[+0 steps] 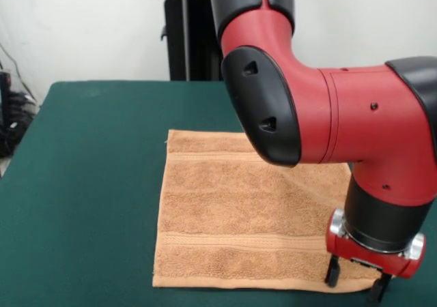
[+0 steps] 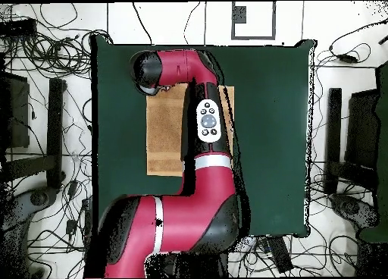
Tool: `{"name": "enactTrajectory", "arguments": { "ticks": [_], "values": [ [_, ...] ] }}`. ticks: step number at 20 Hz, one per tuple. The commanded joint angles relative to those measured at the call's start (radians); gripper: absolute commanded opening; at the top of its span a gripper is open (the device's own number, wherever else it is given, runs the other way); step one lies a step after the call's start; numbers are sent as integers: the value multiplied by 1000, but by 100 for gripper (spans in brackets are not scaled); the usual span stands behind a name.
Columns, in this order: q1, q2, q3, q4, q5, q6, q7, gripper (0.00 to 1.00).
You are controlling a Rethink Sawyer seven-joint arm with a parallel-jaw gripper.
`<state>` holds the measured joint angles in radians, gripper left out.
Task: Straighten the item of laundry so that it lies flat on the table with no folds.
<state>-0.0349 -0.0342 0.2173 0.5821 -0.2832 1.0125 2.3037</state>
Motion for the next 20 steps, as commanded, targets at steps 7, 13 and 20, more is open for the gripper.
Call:
{"name": "enactTrajectory", "arguments": {
  "ticks": [7,13,20],
  "values": [
    [34,-50,-17,260,82,-98,218,100],
    [22,-64,-16,265,119,-106,191,100],
    [12,-106,-12,303,158,-94,158,100]
  ]
}}
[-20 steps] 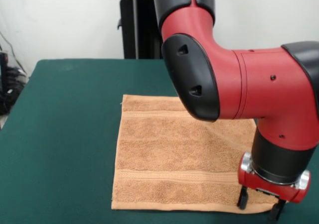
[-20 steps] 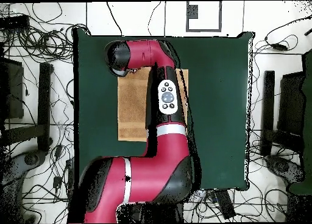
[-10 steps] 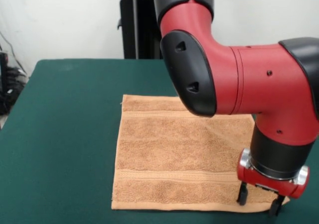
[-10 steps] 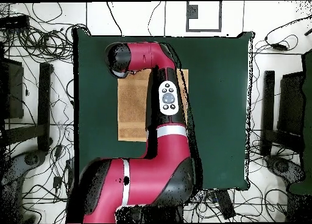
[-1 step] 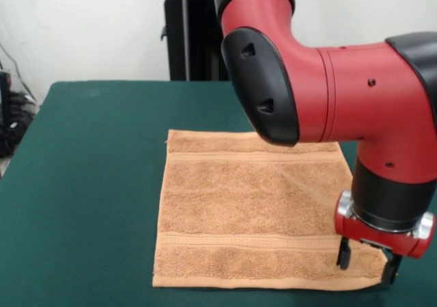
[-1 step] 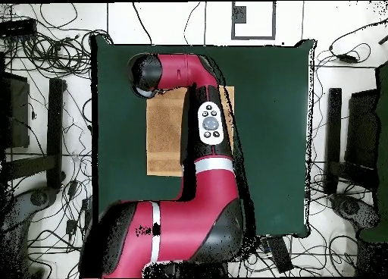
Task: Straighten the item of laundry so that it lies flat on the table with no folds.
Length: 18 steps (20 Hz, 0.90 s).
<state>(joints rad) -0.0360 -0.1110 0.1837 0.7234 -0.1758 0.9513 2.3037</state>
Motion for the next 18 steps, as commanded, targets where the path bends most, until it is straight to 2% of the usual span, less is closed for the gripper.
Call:
{"name": "enactTrajectory", "arguments": {
  "ticks": [1,14,18],
  "values": [
    [13,-37,21,170,55,-34,157,100],
    [5,-92,9,262,77,-71,130,100],
    [32,-106,-50,269,48,-87,192,100]
  ]
}}
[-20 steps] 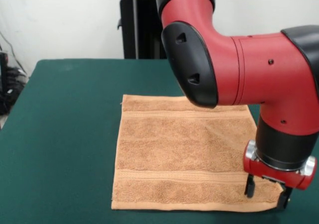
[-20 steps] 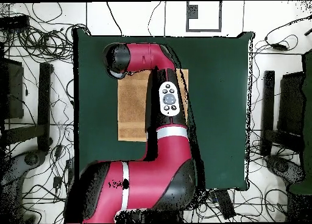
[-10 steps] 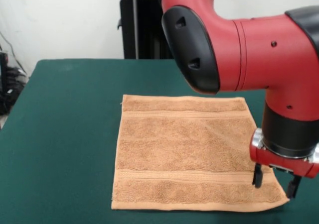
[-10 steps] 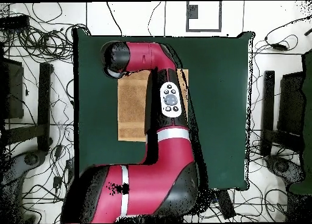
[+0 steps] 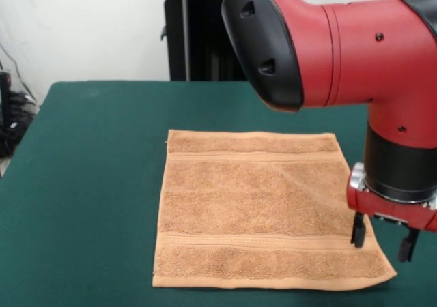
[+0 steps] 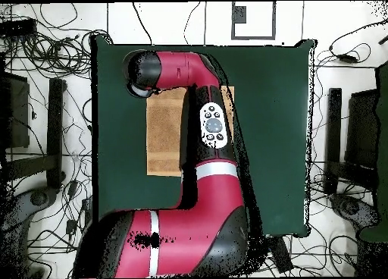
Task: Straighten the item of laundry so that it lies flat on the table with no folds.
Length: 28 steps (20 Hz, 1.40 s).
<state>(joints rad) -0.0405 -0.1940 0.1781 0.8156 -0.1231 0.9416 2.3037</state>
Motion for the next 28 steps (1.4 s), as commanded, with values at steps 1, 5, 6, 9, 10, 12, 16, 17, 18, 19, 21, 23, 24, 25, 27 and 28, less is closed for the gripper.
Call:
{"name": "enactTrajectory", "arguments": {
  "ticks": [1,5,6,9,10,12,16,17,18,19,21,23,24,25,27,28],
  "values": [
    [47,-24,-68,173,-8,-80,231,100],
    [63,-24,-87,183,-16,-106,210,100],
    [64,-25,-89,187,-12,-112,204,100],
    [69,-32,-103,201,-5,-134,203,100],
    [68,-31,-104,202,-1,-131,199,100],
    [71,-32,-112,202,2,-133,194,100],
    [77,-33,-122,198,9,-132,183,100],
    [77,-33,-122,199,12,-133,179,100],
    [76,-33,-121,199,11,-136,170,100],
    [77,-34,-123,201,14,-135,174,100],
    [75,-34,-122,200,17,-130,169,100],
    [72,-30,-118,194,18,-127,159,100],
    [71,-29,-117,193,19,-126,159,100],
    [71,-25,-116,187,20,-125,158,100],
    [71,-19,-116,179,21,-124,157,100],
    [70,-16,-114,175,22,-119,153,100]
  ]
}}
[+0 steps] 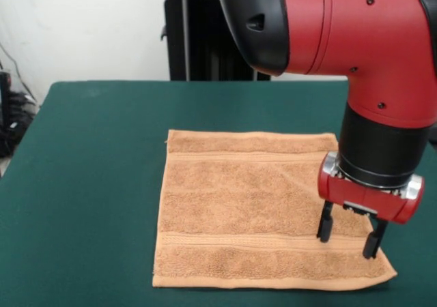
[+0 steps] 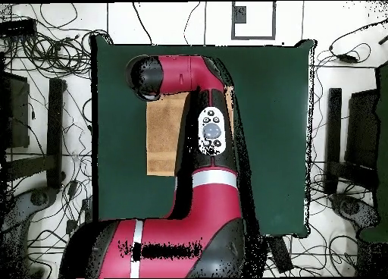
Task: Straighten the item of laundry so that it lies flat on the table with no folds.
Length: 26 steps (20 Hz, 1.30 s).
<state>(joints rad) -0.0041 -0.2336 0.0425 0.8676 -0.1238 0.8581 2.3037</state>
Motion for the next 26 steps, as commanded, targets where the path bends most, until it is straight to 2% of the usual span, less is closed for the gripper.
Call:
{"name": "enactTrajectory", "arguments": {
  "ticks": [1,8,14,26],
  "values": [
    [35,26,19,117,22,-33,154,100],
    [45,28,-1,120,15,-44,174,100],
    [41,-13,2,177,-1,-88,118,100],
    [50,-7,-23,171,7,-133,142,100]
  ]
}}
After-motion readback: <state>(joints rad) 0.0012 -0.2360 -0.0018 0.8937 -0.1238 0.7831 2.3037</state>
